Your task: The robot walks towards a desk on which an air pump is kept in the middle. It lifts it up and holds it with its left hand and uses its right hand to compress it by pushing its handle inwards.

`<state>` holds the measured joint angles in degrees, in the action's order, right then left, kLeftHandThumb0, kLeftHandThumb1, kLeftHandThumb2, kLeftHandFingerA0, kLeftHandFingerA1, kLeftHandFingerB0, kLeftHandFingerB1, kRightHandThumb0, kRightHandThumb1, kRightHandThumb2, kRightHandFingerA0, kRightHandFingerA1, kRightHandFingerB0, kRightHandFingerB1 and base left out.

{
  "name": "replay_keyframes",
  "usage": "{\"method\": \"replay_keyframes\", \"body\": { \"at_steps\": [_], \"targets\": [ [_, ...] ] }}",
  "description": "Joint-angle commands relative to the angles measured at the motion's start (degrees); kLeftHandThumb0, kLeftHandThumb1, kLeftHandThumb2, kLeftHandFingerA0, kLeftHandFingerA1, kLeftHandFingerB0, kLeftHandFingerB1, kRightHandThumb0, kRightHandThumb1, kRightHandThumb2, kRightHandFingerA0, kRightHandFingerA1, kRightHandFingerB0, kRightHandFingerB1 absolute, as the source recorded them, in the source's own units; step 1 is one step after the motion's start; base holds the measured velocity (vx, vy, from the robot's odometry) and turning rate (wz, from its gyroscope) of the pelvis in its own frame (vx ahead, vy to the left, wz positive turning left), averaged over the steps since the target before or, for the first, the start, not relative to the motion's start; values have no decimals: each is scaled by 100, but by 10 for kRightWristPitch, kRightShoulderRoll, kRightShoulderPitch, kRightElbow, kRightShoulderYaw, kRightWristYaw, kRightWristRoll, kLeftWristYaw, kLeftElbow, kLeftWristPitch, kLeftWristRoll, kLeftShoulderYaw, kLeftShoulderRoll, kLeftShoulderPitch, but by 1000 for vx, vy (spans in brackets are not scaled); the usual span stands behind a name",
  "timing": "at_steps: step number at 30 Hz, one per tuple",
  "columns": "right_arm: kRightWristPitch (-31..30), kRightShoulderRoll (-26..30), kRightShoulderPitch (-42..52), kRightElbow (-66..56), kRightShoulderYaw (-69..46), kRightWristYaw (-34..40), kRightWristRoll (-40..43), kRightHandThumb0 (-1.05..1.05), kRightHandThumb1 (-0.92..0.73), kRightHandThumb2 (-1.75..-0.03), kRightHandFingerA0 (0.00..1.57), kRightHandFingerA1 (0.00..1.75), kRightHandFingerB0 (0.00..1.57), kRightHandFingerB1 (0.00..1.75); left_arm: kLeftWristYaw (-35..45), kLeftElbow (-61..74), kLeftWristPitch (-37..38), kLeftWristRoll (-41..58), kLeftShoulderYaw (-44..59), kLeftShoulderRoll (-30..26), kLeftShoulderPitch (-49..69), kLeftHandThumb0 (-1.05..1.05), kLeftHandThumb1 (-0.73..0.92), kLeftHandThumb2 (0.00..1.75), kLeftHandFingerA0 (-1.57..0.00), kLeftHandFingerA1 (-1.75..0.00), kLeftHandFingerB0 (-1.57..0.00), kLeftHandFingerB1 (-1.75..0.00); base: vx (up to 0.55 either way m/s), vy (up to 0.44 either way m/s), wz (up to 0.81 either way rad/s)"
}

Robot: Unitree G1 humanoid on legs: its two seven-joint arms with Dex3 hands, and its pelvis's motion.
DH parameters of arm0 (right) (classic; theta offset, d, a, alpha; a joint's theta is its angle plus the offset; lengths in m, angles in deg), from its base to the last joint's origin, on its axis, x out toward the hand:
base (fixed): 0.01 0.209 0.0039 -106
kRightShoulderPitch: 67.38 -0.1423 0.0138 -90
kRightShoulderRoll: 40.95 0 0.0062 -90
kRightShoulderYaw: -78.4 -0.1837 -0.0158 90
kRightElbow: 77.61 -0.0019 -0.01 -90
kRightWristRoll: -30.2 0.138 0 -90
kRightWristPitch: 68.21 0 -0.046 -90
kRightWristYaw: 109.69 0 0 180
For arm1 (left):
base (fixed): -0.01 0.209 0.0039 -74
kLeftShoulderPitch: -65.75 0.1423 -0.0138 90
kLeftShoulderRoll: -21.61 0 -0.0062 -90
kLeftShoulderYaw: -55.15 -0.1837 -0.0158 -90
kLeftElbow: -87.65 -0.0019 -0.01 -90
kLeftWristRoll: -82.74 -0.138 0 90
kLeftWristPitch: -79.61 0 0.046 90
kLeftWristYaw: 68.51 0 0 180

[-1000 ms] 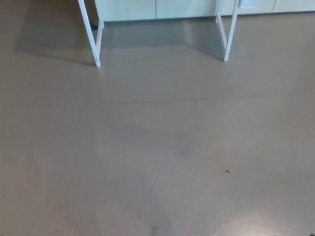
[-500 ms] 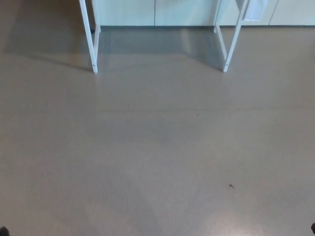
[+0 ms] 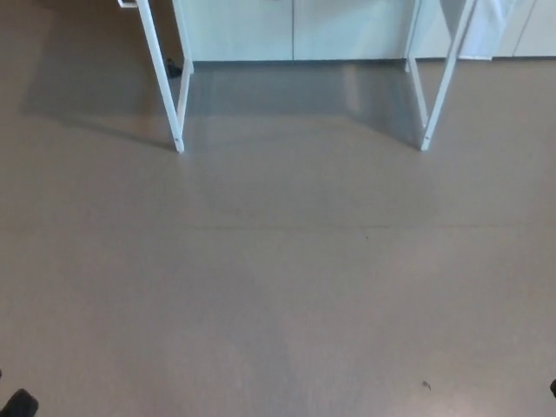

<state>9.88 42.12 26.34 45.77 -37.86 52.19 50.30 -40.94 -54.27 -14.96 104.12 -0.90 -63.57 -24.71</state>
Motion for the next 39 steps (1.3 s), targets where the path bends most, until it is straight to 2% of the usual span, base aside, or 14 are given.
{"method": "replay_keyframes", "body": {
  "at_steps": [1,12,13,14,17,18,19,25,26,28,35,36,39],
  "targets": [
    [-5,4,-2,4,1,-4,12,-17,-64,-59,28,40,17,30,7,0,4,11,-5,-15,6,-6,54,96,-1,-46,0,-43,350,-123,-1],
    [-7,2,1,-5,7,8,10,-19,-62,-58,31,41,20,31,5,-5,9,17,-5,-16,10,-5,52,95,-2,-47,-3,-44,358,75,-21],
    [-3,3,1,-1,9,8,9,-16,-43,-90,23,56,8,48,3,-3,11,18,-5,-15,14,-5,51,95,-5,-48,-4,-45,532,217,-28],
    [-4,3,2,-1,9,8,8,-15,-44,-91,24,56,8,48,3,-2,12,17,-6,-15,15,-5,51,95,-5,-48,-4,-45,485,236,1],
    [-5,3,3,-2,11,6,10,-15,-44,-91,24,56,8,48,2,3,12,19,-6,-14,20,-4,50,94,-5,-48,-6,-45,446,174,3],
    [-4,3,2,0,12,5,9,-18,-63,-58,31,40,19,31,3,3,14,18,-8,-15,21,-5,50,94,-4,-47,-4,-45,414,118,12],
    [-4,3,3,-1,12,2,11,-17,-65,-59,26,39,17,30,2,3,13,19,-8,-14,20,-3,50,94,-4,-48,-5,-45,367,50,13],
    [3,3,7,0,16,3,6,-17,-65,-59,29,40,19,30,-2,7,15,16,-15,-15,25,-3,51,93,0,-46,-3,-44,388,-46,5],
    [2,2,6,0,15,6,7,-13,-45,-91,23,55,8,48,0,8,17,15,-18,-16,26,-4,51,94,0,-46,-3,-44,440,-97,-74],
    [1,1,6,1,15,8,8,-12,-46,-93,23,55,8,48,3,10,19,14,-21,-17,27,-4,51,94,0,-46,-3,-44,517,-127,62],
    [2,2,9,0,17,7,8,-13,-45,-92,25,57,9,48,-1,19,19,15,-28,-16,31,-6,51,94,0,-46,-4,-44,427,-68,-7],
    [3,1,10,-1,18,7,7,-16,-62,-58,40,44,21,31,-1,17,21,15,-29,-17,31,-6,50,93,-1,-46,-4,-45,383,-2,-32],
    [6,1,13,-2,20,8,5,-19,-61,-60,36,44,19,32,0,13,24,16,-29,-18,31,-6,49,92,-1,-46,-4,-44,408,30,-40]
  ]
}}
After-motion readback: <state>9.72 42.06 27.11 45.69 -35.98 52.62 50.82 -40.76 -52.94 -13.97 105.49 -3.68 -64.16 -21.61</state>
